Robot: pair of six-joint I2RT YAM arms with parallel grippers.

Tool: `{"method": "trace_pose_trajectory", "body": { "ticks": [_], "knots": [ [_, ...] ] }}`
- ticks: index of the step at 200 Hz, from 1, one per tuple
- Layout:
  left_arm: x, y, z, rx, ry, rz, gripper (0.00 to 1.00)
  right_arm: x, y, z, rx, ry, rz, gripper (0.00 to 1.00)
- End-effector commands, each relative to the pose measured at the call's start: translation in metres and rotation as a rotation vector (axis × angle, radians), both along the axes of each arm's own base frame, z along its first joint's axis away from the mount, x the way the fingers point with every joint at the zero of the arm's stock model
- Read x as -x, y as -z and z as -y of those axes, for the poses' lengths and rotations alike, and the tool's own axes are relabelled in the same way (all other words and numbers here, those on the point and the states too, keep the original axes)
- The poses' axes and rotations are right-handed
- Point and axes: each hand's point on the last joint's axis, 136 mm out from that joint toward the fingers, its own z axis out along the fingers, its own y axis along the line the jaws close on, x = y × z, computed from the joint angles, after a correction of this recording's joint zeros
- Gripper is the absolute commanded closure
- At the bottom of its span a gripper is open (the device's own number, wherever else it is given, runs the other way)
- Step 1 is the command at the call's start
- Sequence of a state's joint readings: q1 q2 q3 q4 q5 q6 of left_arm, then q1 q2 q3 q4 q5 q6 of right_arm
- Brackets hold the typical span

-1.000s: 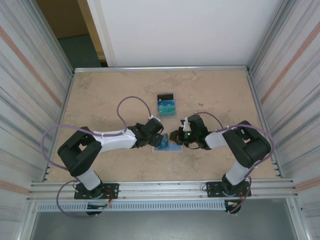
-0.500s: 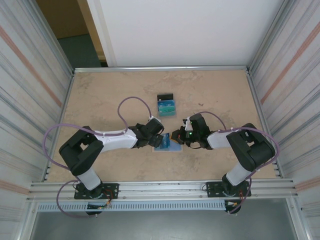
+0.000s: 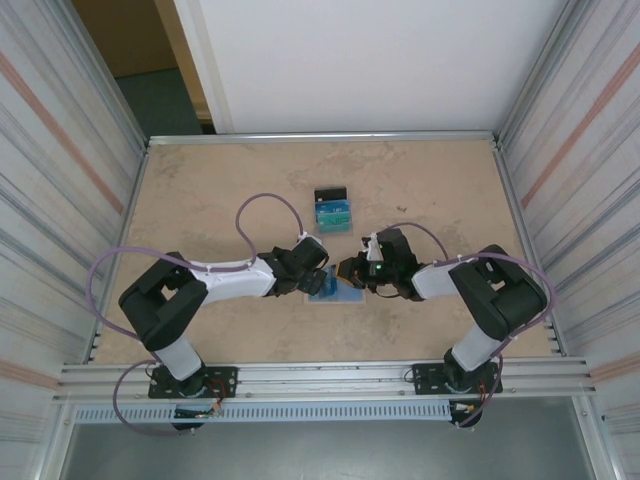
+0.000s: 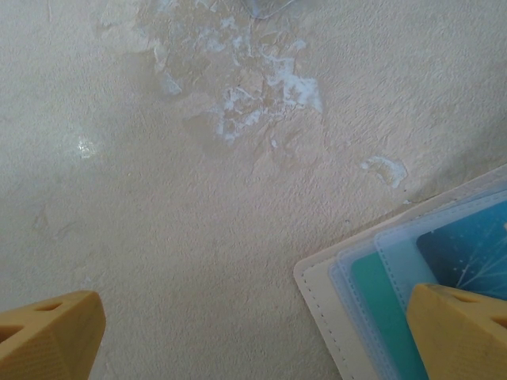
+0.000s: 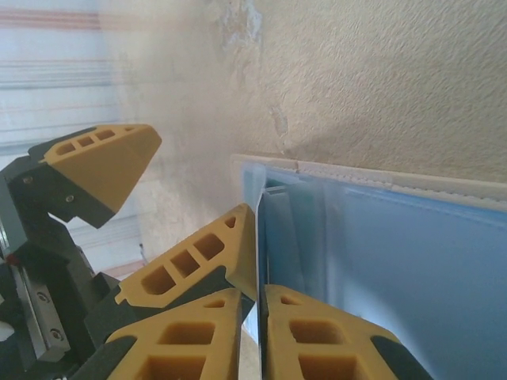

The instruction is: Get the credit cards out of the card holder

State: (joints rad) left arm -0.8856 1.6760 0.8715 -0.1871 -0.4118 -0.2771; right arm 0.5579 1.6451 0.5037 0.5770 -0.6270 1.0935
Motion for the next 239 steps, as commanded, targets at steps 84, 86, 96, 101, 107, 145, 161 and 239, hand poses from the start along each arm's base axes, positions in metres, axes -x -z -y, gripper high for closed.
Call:
{"method": "trace_pose_trajectory", "body": {
  "ticks": [84, 86, 96, 101, 107, 145, 161, 239],
  "knots": [
    [0.009, 0.012, -0.013, -0.078, -0.017, -0.034, 0.01, 0.001, 0.009, 0.003, 0.006, 0.007, -0.017, 0.92],
    [0.009, 0.011, -0.013, -0.078, -0.019, -0.032, 0.01, 0.001, 0.008, 0.004, 0.007, 0.008, -0.015, 0.92],
    [0.009, 0.012, -0.015, -0.086, -0.021, -0.033, 0.01, 0.001, 0.010, 0.007, 0.018, 0.012, -0.015, 0.94],
    [0.009, 0.011, -0.015, -0.085, -0.024, -0.030, 0.01, 0.002, 0.011, 0.009, 0.026, 0.013, -0.017, 0.94],
    [0.009, 0.012, -0.016, -0.089, -0.024, -0.031, 0.01, 0.002, 0.012, 0.011, 0.035, 0.015, -0.019, 0.95],
    [0.008, 0.010, -0.018, -0.093, -0.032, -0.028, 0.02, 0.006, 0.020, 0.022, 0.094, 0.018, -0.022, 0.97],
    [0.007, 0.009, -0.019, -0.095, -0.034, -0.027, 0.01, 0.006, 0.019, 0.025, 0.098, 0.021, -0.019, 0.98],
    [0.005, 0.001, -0.023, -0.105, -0.040, -0.001, 0.01, 0.008, 0.012, 0.046, 0.194, 0.027, 0.029, 1.00]
  ]
}}
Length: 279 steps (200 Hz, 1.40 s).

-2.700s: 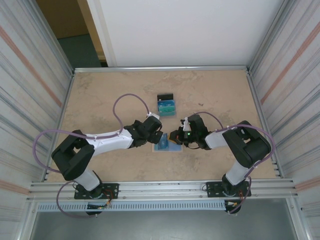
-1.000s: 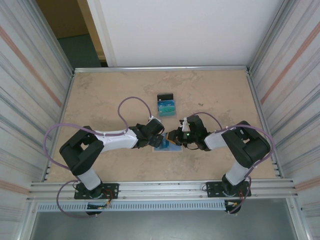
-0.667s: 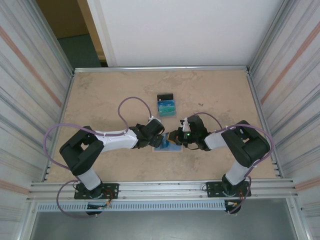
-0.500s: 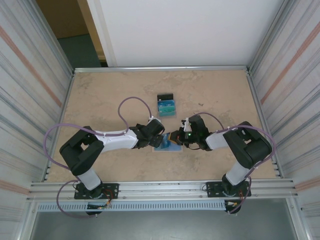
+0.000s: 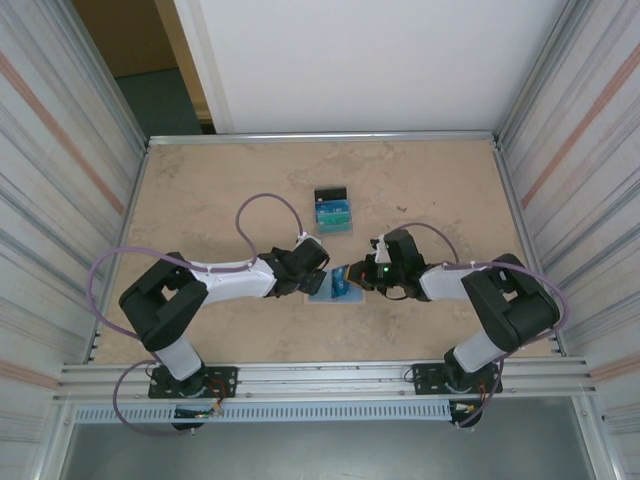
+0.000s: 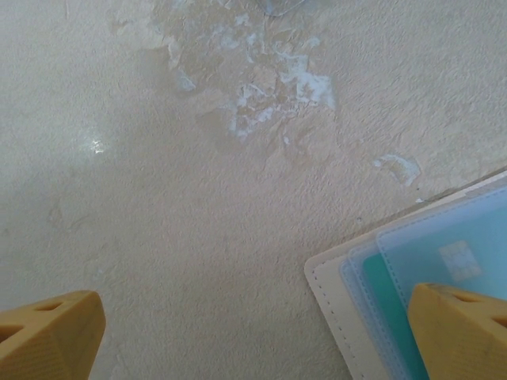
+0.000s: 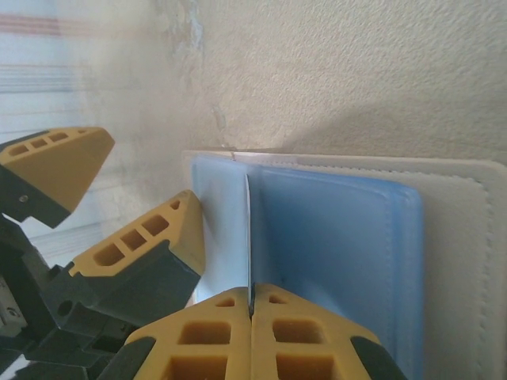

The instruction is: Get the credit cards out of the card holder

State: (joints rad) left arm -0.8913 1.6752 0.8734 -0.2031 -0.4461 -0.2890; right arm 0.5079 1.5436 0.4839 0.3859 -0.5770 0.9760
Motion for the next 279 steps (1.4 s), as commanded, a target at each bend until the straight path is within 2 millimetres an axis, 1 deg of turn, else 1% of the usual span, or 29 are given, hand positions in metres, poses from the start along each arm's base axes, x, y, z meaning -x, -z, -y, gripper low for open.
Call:
{"method": "trace_pose_trajectory", "body": {
  "ticks": [1, 31, 60, 91, 115, 121, 122, 136, 159, 175, 196, 214, 234, 248, 279],
  "knots": [
    [0.005, 0.002, -0.019, -0.082, -0.021, -0.016, 0.01, 0.005, 0.005, 0.016, 0.082, 0.002, 0.011, 1.00],
    [0.004, -0.004, -0.020, -0.083, -0.024, -0.006, 0.01, 0.007, -0.004, 0.023, 0.102, 0.006, 0.038, 1.00],
    [0.002, -0.019, -0.020, -0.058, -0.038, 0.022, 0.01, 0.008, -0.021, 0.025, 0.106, -0.011, 0.088, 1.00],
    [-0.001, -0.053, -0.019, 0.004, -0.048, 0.085, 0.01, 0.012, -0.050, 0.022, 0.118, -0.072, 0.174, 1.00],
    [-0.001, -0.083, -0.017, 0.085, -0.044, 0.152, 0.01, 0.014, -0.076, 0.023, 0.152, -0.108, 0.280, 1.00],
    [-0.001, -0.090, -0.017, 0.106, -0.037, 0.168, 0.01, 0.015, -0.082, 0.023, 0.160, -0.116, 0.308, 1.00],
    [-0.001, -0.091, -0.017, 0.109, -0.036, 0.170, 0.01, 0.014, -0.086, 0.022, 0.156, -0.117, 0.318, 1.00],
    [0.001, -0.108, -0.014, 0.168, -0.006, 0.208, 0.01, 0.018, -0.099, 0.020, 0.171, -0.151, 0.386, 1.00],
    [0.011, -0.134, 0.005, 0.309, 0.145, 0.270, 0.01, 0.025, -0.124, 0.013, 0.179, -0.224, 0.512, 1.00],
    [0.023, -0.154, 0.021, 0.412, 0.301, 0.292, 0.02, 0.030, -0.137, 0.009, 0.194, -0.280, 0.579, 1.00],
    [0.038, -0.173, 0.034, 0.502, 0.471, 0.279, 0.03, 0.037, -0.151, 0.002, 0.194, -0.356, 0.647, 1.00],
    [0.050, -0.182, 0.043, 0.524, 0.595, 0.244, 0.04, 0.044, -0.159, -0.004, 0.176, -0.424, 0.692, 1.00],
    [0.063, -0.184, 0.052, 0.524, 0.710, 0.201, 0.06, 0.049, -0.171, -0.010, 0.148, -0.484, 0.743, 1.00],
    [0.074, -0.187, 0.060, 0.541, 0.793, 0.178, 0.08, 0.056, -0.179, -0.015, 0.119, -0.540, 0.775, 1.00],
    [0.096, -0.194, 0.072, 0.584, 0.953, 0.140, 0.18, 0.070, -0.187, -0.020, 0.079, -0.646, 0.814, 1.00]
  ]
}}
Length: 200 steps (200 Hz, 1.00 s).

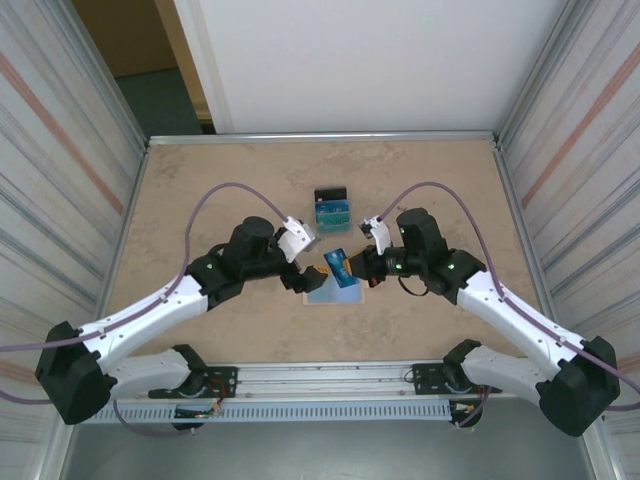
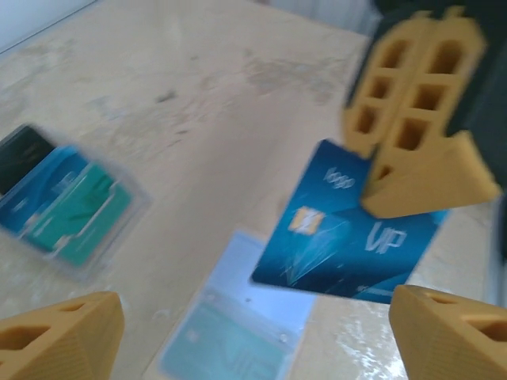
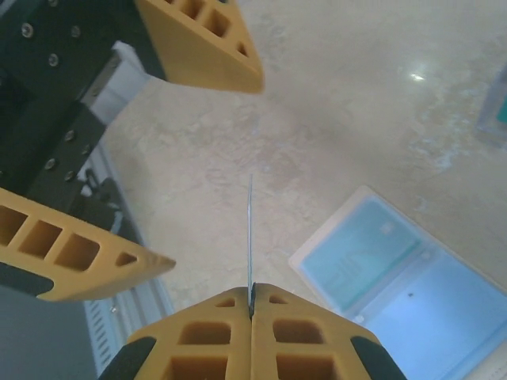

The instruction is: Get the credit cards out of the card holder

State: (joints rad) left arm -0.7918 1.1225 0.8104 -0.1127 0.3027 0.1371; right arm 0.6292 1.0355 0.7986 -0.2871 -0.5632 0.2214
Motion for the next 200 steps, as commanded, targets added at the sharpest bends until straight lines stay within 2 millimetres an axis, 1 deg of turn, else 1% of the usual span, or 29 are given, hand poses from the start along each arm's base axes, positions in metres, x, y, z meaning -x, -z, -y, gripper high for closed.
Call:
{"method": "trace_pose_trajectory", "body": {
  "ticks": [1, 9, 36, 48, 57, 85, 99, 128, 134, 145, 147, 152, 155, 166, 177, 191, 197, 200],
  "knots": [
    [0.028, -0.015, 0.015, 0.036, 0.220, 0.013, 0.18, 0.018, -0.015, -0.008, -0.010, -0.152, 0.059, 1.00],
    [0.030, -0.016, 0.017, 0.037, 0.240, 0.011, 0.21, 0.022, -0.016, -0.009, -0.012, -0.181, 0.059, 1.00],
    [0.030, -0.011, 0.023, 0.021, 0.276, -0.005, 0.32, 0.031, -0.023, -0.013, -0.026, -0.248, 0.058, 1.00],
    [0.031, -0.012, 0.026, 0.019, 0.295, -0.016, 0.44, 0.033, -0.024, -0.015, -0.027, -0.270, 0.061, 1.00],
    [0.032, -0.011, 0.028, 0.021, 0.312, -0.029, 0.51, 0.034, -0.024, -0.016, -0.023, -0.281, 0.059, 1.00],
    [0.036, -0.011, 0.035, 0.024, 0.348, -0.048, 0.85, 0.031, -0.021, -0.018, -0.010, -0.286, 0.059, 1.00],
    [0.037, -0.008, 0.036, 0.016, 0.359, -0.048, 1.00, 0.029, -0.021, -0.019, -0.006, -0.282, 0.067, 1.00],
    [0.038, -0.007, 0.035, 0.014, 0.355, -0.038, 1.00, 0.019, -0.020, -0.016, 0.012, -0.229, 0.097, 1.00],
    [0.036, -0.009, 0.034, 0.017, 0.342, -0.028, 1.00, 0.015, -0.021, -0.015, 0.015, -0.209, 0.105, 0.93],
    [0.033, -0.010, 0.032, 0.023, 0.317, -0.004, 1.00, 0.010, -0.022, -0.012, 0.010, -0.177, 0.115, 0.84],
    [0.033, -0.011, 0.031, 0.026, 0.311, 0.001, 1.00, 0.009, -0.023, -0.011, 0.009, -0.171, 0.116, 0.80],
    [0.030, -0.012, 0.030, 0.031, 0.295, 0.011, 1.00, 0.006, -0.024, -0.010, 0.004, -0.153, 0.119, 0.66],
    [0.029, -0.013, 0.029, 0.036, 0.287, 0.015, 1.00, 0.004, -0.024, -0.008, 0.001, -0.142, 0.121, 0.62],
    [0.026, -0.015, 0.025, 0.051, 0.261, 0.018, 1.00, 0.000, -0.028, -0.006, -0.017, -0.117, 0.129, 0.55],
    [0.023, -0.016, 0.020, 0.066, 0.231, 0.010, 1.00, -0.003, -0.033, -0.003, -0.035, -0.083, 0.144, 0.43],
    [0.018, -0.017, 0.014, 0.081, 0.180, 0.002, 1.00, -0.010, -0.038, 0.003, -0.049, -0.022, 0.172, 0.36],
    [0.015, -0.016, 0.011, 0.086, 0.152, -0.002, 1.00, -0.016, -0.036, 0.006, -0.047, 0.013, 0.172, 0.32],
    [0.013, -0.018, 0.010, 0.095, 0.140, -0.001, 1.00, -0.015, -0.043, 0.010, -0.063, 0.032, 0.195, 0.30]
  ]
}}
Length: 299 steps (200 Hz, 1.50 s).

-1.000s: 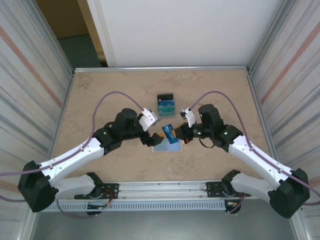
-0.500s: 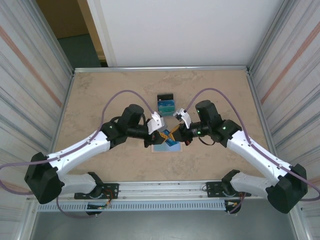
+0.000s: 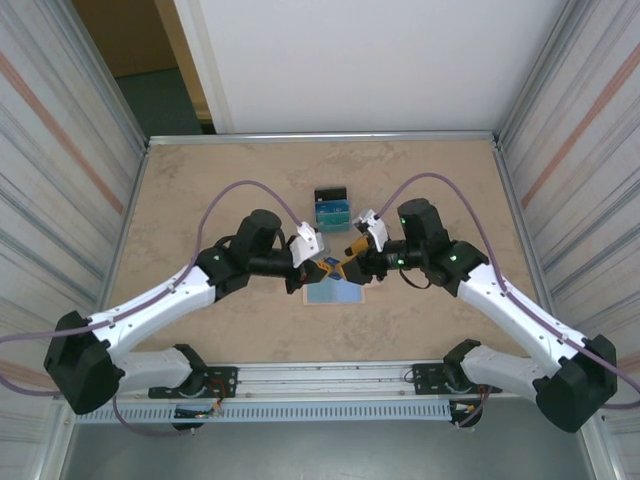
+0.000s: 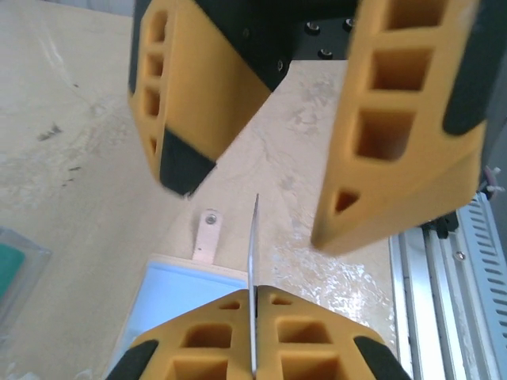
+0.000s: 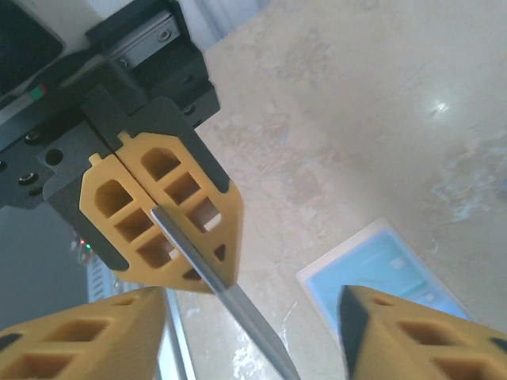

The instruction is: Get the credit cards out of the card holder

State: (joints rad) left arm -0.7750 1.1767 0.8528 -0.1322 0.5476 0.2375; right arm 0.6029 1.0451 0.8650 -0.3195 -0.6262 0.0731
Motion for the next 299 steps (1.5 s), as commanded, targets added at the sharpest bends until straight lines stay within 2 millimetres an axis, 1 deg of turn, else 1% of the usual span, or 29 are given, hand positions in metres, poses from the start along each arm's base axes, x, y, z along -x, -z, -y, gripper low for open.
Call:
{"method": "trace_pose_trajectory", "body": {
  "ticks": [1, 18, 26, 49, 58, 91, 112, 151, 159, 161, 170, 184, 190, 196, 214, 219, 223, 226, 235, 239, 242, 252, 275, 285, 288, 294, 299],
  "knots": [
    [-0.014, -0.012, -0.010, 0.059, -0.109, 0.013, 1.00, -0.014, -0.021, 0.012, -0.068, 0.129, 0.068, 0.30],
    [-0.020, -0.017, -0.018, 0.104, -0.183, 0.002, 1.00, -0.020, -0.028, 0.024, -0.120, 0.211, 0.084, 0.26],
    [-0.023, -0.021, -0.021, 0.133, -0.219, -0.004, 1.00, -0.023, -0.032, 0.030, -0.153, 0.254, 0.083, 0.22],
    [-0.030, -0.035, -0.029, 0.238, -0.318, -0.027, 1.00, -0.027, -0.033, 0.040, -0.258, 0.330, 0.049, 0.17],
    [-0.032, -0.039, -0.031, 0.284, -0.343, -0.048, 1.00, -0.027, -0.031, 0.040, -0.306, 0.334, 0.027, 0.14],
    [-0.027, -0.057, -0.029, 0.430, -0.343, -0.132, 1.00, -0.020, -0.026, 0.024, -0.440, 0.247, -0.046, 0.13],
    [-0.023, -0.064, -0.025, 0.474, -0.312, -0.172, 1.00, -0.018, -0.029, 0.014, -0.491, 0.183, -0.054, 0.14],
    [-0.017, -0.071, -0.018, 0.527, -0.262, -0.229, 1.00, -0.008, -0.046, -0.005, -0.530, 0.071, -0.017, 0.18],
    [-0.015, -0.073, -0.016, 0.536, -0.243, -0.243, 1.00, -0.006, -0.052, -0.007, -0.539, 0.056, -0.003, 0.19],
    [-0.014, -0.073, -0.016, 0.538, -0.240, -0.247, 1.00, -0.008, -0.047, -0.010, -0.529, 0.058, -0.018, 0.19],
    [-0.012, -0.075, -0.014, 0.548, -0.220, -0.258, 1.00, -0.008, -0.049, -0.014, -0.531, 0.040, -0.018, 0.21],
    [-0.010, -0.076, -0.011, 0.556, -0.201, -0.278, 1.00, -0.005, -0.053, -0.020, -0.541, 0.005, -0.014, 0.30],
    [-0.010, -0.076, -0.010, 0.557, -0.195, -0.283, 1.00, -0.005, -0.055, -0.022, -0.543, -0.008, -0.014, 0.38],
    [-0.009, -0.076, -0.010, 0.556, -0.189, -0.285, 1.00, -0.005, -0.056, -0.024, -0.543, -0.015, -0.016, 0.48],
    [-0.009, -0.075, -0.009, 0.546, -0.189, -0.291, 1.00, -0.004, -0.058, -0.028, -0.541, -0.039, -0.018, 0.75],
    [-0.009, -0.074, -0.009, 0.541, -0.193, -0.293, 1.00, -0.002, -0.059, -0.029, -0.541, -0.047, -0.017, 0.84],
    [-0.010, -0.074, -0.010, 0.536, -0.196, -0.294, 1.00, -0.002, -0.059, -0.029, -0.540, -0.049, -0.015, 0.95],
    [-0.010, -0.073, -0.010, 0.530, -0.201, -0.295, 1.00, -0.003, -0.059, -0.029, -0.538, -0.049, -0.016, 1.00],
    [-0.011, -0.071, -0.012, 0.507, -0.214, -0.290, 1.00, -0.003, -0.057, -0.029, -0.529, -0.048, -0.016, 1.00],
    [-0.012, -0.071, -0.014, 0.496, -0.221, -0.283, 0.97, -0.002, -0.056, -0.029, -0.524, -0.049, -0.015, 1.00],
    [-0.013, -0.071, -0.015, 0.489, -0.227, -0.279, 0.90, -0.002, -0.056, -0.029, -0.518, -0.049, -0.015, 1.00],
    [-0.014, -0.071, -0.020, 0.464, -0.243, -0.253, 0.72, -0.001, -0.052, -0.028, -0.494, -0.045, -0.015, 1.00],
    [-0.012, -0.075, -0.032, 0.379, -0.254, -0.143, 0.44, 0.002, -0.041, -0.026, -0.406, -0.046, -0.015, 1.00],
    [-0.013, -0.075, -0.036, 0.322, -0.263, -0.093, 0.37, 0.006, -0.035, -0.026, -0.359, -0.060, -0.020, 1.00],
    [-0.012, -0.077, -0.037, 0.310, -0.259, -0.074, 0.37, 0.008, -0.034, -0.025, -0.346, -0.067, -0.021, 1.00],
    [-0.011, -0.073, -0.039, 0.264, -0.249, -0.059, 0.36, 0.010, -0.030, -0.025, -0.320, -0.077, -0.025, 1.00],
    [-0.010, -0.075, -0.039, 0.233, -0.237, -0.037, 0.36, 0.012, -0.030, -0.025, -0.306, -0.088, -0.029, 1.00]
  ]
}}
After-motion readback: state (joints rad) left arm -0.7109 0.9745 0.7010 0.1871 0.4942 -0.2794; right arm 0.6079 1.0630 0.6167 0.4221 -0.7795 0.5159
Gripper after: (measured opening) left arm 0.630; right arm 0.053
